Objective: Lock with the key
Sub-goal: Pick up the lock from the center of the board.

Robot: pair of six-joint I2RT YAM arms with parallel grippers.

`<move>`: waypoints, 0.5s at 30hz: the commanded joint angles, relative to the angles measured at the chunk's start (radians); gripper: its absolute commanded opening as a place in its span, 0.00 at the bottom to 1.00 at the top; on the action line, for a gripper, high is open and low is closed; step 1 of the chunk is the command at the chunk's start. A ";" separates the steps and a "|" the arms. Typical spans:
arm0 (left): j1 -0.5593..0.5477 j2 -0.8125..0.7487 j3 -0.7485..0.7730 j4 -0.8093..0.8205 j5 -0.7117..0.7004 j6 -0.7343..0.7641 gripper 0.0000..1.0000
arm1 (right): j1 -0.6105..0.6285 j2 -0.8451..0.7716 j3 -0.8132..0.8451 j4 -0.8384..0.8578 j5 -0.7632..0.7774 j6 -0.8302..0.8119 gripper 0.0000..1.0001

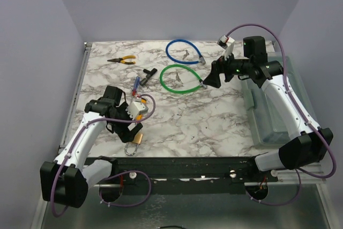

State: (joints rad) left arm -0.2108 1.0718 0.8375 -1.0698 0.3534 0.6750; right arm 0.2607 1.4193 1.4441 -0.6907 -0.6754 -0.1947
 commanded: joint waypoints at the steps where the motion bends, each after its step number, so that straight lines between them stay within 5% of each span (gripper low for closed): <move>1: -0.006 -0.035 -0.060 0.004 0.064 0.258 0.99 | -0.003 0.013 0.013 -0.004 -0.034 0.000 1.00; 8: -0.026 -0.078 -0.168 0.071 0.092 0.515 0.99 | -0.002 0.031 0.025 0.001 -0.052 0.016 1.00; 15: -0.073 -0.004 -0.212 0.188 0.067 0.518 0.97 | -0.002 0.031 0.024 -0.002 -0.049 0.020 1.00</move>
State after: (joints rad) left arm -0.2619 1.0237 0.6388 -0.9722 0.3965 1.1328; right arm 0.2607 1.4437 1.4448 -0.6907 -0.7006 -0.1829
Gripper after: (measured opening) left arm 0.981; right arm 0.996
